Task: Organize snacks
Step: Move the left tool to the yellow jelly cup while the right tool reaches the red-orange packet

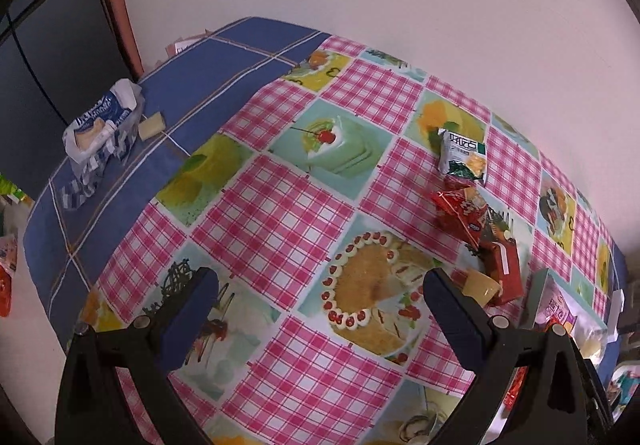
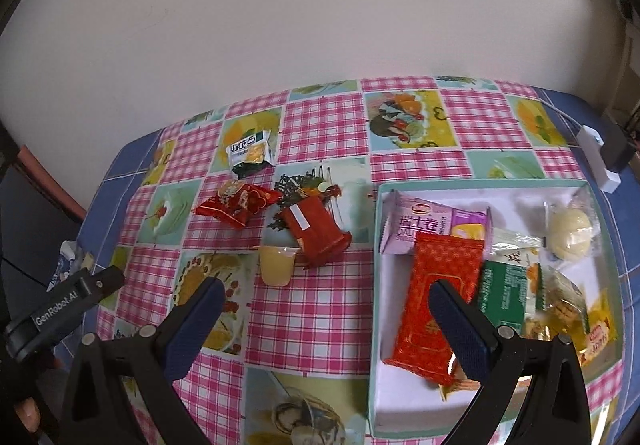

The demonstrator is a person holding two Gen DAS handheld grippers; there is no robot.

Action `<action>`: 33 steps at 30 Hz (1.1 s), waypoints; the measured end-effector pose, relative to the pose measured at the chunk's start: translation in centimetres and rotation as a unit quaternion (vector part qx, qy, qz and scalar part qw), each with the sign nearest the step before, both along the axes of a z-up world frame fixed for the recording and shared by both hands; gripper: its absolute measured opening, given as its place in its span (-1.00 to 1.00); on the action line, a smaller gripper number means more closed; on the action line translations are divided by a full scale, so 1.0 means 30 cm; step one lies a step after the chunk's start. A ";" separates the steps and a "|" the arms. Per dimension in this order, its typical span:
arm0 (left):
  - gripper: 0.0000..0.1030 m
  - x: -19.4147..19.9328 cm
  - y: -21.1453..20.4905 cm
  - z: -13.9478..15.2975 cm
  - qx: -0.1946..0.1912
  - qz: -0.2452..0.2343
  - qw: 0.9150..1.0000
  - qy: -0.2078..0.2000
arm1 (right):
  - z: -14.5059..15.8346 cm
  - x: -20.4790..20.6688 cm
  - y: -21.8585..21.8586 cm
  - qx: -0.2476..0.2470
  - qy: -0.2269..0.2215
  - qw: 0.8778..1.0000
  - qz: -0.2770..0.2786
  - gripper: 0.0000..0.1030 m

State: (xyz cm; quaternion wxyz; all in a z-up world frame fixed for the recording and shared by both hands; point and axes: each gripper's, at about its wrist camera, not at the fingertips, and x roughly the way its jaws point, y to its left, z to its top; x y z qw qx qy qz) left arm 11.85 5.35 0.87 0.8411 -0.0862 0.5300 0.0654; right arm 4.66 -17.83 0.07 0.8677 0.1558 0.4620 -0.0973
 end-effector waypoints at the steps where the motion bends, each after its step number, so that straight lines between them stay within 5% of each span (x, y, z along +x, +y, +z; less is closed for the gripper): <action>1: 0.98 0.010 0.000 -0.011 -0.002 -0.001 1.000 0.002 | -0.009 0.010 -0.003 0.002 0.002 1.000 0.001 0.99; 7: 0.98 0.079 -0.013 -0.087 -0.023 -0.015 0.999 0.017 | -0.067 0.070 -0.016 0.013 0.017 1.000 0.004 0.96; 14: 0.98 0.133 -0.052 -0.134 -0.044 -0.024 0.999 -0.013 | -0.117 0.135 -0.037 0.012 0.032 0.999 0.001 0.83; 23: 0.98 0.179 -0.128 -0.221 -0.107 -0.058 0.992 0.029 | -0.123 0.192 -0.090 0.004 0.032 0.999 -0.014 0.66; 30: 0.95 0.174 -0.211 -0.232 -0.095 -0.093 0.991 0.031 | -0.145 0.201 -0.155 0.002 0.048 0.998 -0.041 0.63; 33: 0.77 0.167 -0.255 -0.218 -0.093 -0.116 0.989 0.025 | -0.138 0.189 -0.186 0.002 0.049 0.997 -0.055 0.63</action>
